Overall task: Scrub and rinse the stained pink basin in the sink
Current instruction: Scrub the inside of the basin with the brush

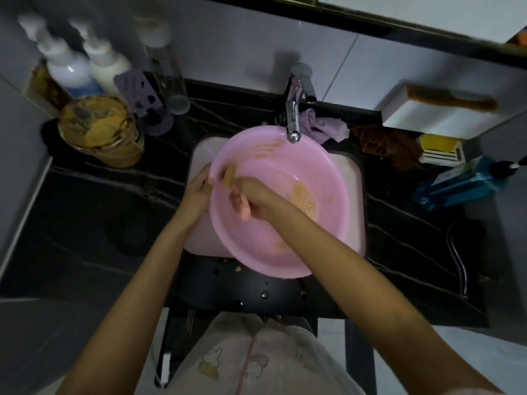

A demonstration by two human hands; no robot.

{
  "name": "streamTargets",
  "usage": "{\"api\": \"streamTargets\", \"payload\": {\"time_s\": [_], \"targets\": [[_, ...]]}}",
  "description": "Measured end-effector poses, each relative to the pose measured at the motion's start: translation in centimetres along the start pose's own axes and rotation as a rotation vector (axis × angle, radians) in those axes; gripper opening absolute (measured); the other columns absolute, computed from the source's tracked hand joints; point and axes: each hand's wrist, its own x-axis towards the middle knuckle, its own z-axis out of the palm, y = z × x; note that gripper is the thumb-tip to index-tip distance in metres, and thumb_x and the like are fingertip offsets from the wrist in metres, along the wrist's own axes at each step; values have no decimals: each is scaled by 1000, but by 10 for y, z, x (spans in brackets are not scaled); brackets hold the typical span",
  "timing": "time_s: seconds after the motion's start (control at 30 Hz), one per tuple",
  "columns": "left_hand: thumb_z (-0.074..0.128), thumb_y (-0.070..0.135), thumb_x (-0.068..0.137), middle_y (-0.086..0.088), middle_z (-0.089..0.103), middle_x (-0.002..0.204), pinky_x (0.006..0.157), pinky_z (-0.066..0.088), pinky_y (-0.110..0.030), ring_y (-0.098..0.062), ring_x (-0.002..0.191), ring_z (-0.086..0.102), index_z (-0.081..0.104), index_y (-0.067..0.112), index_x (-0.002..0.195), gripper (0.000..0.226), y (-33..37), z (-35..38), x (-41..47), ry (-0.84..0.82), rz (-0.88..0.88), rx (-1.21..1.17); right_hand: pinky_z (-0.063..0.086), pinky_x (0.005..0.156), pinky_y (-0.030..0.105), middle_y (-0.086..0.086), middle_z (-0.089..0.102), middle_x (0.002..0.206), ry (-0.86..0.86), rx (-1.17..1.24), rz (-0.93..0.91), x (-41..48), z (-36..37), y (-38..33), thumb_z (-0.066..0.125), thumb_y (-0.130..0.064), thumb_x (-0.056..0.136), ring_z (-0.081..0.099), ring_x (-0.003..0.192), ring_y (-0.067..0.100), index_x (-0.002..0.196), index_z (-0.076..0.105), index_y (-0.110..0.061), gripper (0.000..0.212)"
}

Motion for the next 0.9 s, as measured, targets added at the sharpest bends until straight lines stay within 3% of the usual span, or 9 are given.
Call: {"api": "streamTargets", "payload": {"time_s": [0.07,0.23,0.3,0.37,0.43,0.53,0.63,0.8,0.9], "targets": [[52,62,74,14,63,112,90,50,-31,-7,105,60,56,48,112,41,4,0,0,-6,-17,5,35,34,14,7,42,61,30,-5,-39,10,5,-11,31,-2,94,46,32,6,69,44,-9,29],[44,30,100,15,60,117,93,49,-31,-2,107,59,53,35,126,28,-8,-6,5,0,-17,23,40,34,17,5,50,68,-162,-644,220,-37,-2,33,31,-19,102,49,44,11,99,48,-3,23],[42,29,100,17,59,117,96,47,-32,-1,108,57,52,39,123,27,-9,-6,6,13,-21,22,41,37,18,7,47,67,-171,-545,156,-29,-2,26,33,-10,99,46,45,11,92,48,-5,18],[41,31,100,15,59,120,101,45,-35,-3,112,56,52,42,121,26,-7,-5,8,-3,-23,44,41,46,23,7,46,65,-7,-356,-17,2,4,5,34,-10,98,46,48,13,80,50,-9,24],[41,38,100,13,57,124,102,44,-37,-5,115,54,50,42,125,28,-7,-8,10,-29,-21,73,41,53,24,3,46,69,103,-284,-85,16,18,-2,34,-12,99,45,56,12,90,55,-8,23],[44,46,91,10,55,127,102,45,-38,-8,117,53,48,42,126,35,-7,-11,9,-55,3,81,45,59,22,-3,44,73,-76,-729,-12,0,3,40,39,-10,98,44,61,9,126,49,3,32],[47,52,86,12,56,124,99,46,-35,-6,114,54,49,40,127,42,-4,-11,7,-60,3,57,45,57,27,4,51,75,-257,-1009,133,-16,-21,61,36,-16,101,52,62,19,133,42,-1,36],[45,58,84,6,56,127,100,46,-38,-9,114,55,46,34,132,54,0,-10,8,-71,11,104,41,53,28,6,46,67,130,-322,-84,33,16,23,36,-26,100,45,54,17,122,47,-1,35],[47,56,84,7,56,126,99,46,-36,-9,113,55,46,33,132,53,-1,-13,9,-96,7,108,48,57,35,8,52,76,9,-634,-36,13,13,42,30,-19,101,52,60,22,118,47,-4,28]]}}
